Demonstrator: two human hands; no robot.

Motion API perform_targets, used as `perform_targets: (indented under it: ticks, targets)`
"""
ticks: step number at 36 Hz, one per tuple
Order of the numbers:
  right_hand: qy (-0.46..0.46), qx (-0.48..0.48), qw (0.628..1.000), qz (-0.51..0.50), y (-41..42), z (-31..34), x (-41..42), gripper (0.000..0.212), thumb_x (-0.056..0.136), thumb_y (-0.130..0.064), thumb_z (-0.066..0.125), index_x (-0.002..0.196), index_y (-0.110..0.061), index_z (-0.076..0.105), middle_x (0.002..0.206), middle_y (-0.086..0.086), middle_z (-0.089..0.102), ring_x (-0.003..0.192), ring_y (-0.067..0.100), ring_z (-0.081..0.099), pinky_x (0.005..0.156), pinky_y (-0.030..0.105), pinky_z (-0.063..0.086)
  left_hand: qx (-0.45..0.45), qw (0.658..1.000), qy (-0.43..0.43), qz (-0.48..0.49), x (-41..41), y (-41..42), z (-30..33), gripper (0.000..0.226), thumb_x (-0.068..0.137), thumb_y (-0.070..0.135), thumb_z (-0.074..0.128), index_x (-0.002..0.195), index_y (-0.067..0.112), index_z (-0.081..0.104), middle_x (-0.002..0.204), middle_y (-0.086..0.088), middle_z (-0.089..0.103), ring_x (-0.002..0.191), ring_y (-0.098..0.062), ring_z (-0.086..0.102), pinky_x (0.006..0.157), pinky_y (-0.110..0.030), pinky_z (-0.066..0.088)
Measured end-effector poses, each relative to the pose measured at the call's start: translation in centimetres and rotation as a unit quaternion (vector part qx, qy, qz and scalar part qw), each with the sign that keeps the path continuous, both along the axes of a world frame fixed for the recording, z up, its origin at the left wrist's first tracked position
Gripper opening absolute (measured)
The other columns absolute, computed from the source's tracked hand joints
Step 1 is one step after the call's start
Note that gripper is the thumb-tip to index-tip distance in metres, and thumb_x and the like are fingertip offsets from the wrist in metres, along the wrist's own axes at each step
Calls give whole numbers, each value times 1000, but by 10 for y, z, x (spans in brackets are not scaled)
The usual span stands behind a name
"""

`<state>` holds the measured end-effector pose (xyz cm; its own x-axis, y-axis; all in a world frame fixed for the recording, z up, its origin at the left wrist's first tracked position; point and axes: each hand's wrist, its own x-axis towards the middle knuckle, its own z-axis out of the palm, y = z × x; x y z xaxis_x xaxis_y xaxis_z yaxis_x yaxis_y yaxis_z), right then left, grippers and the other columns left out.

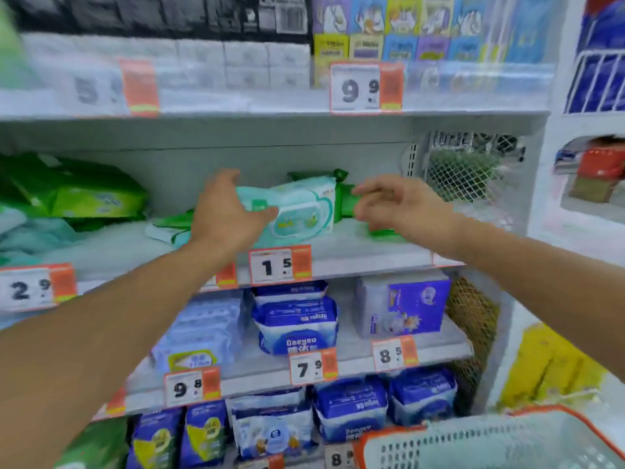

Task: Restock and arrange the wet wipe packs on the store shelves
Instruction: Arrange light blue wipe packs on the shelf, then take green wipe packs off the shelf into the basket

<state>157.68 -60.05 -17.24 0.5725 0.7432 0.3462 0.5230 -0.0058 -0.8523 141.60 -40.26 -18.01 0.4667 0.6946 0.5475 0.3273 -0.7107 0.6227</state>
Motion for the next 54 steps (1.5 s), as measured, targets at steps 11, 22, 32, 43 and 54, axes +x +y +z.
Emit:
perform_targets:
  ticks: [11,22,32,43,54]
  targets:
    - [228,-66,971,19,118,-7,20,28,100,-40,48,88,-21,65,80,-3,73,64,10,66,54,17,48,-111,984,107,-93,17,74,-31,34,89,31,69,117,12,65,112,-2,70,101,-24,66,92,-34,51]
    - [120,-8,992,-44,-15,-6,13,51,50,-37,70,99,-27,67,121,6,66,121,21,56,97,46,43,-45,980,26,-191,-5,-6,-17,36,97,42,49,125,20,58,120,4,66,109,-19,63,100,-39,48]
    - [61,-107,959,-256,-151,-24,1,46,71,-53,70,105,-23,67,99,-1,66,84,16,61,73,30,48,-180,918,119,-332,31,-132,-74,23,104,31,44,97,14,56,100,-18,69,73,-30,69,68,-42,60]
    - [23,-368,915,-163,-116,-81,-13,40,93,-45,63,96,-5,62,83,11,59,73,23,57,69,33,52,-40,877,323,-352,-6,-105,-75,19,92,32,66,92,15,75,84,-2,76,71,-11,70,67,-30,58]
    - [28,-39,998,-39,147,-15,-45,28,83,-7,71,107,-19,63,94,2,62,91,19,56,87,35,49,-59,983,141,104,-98,89,-8,57,85,37,72,132,10,56,131,-12,61,119,-30,57,94,-32,43]
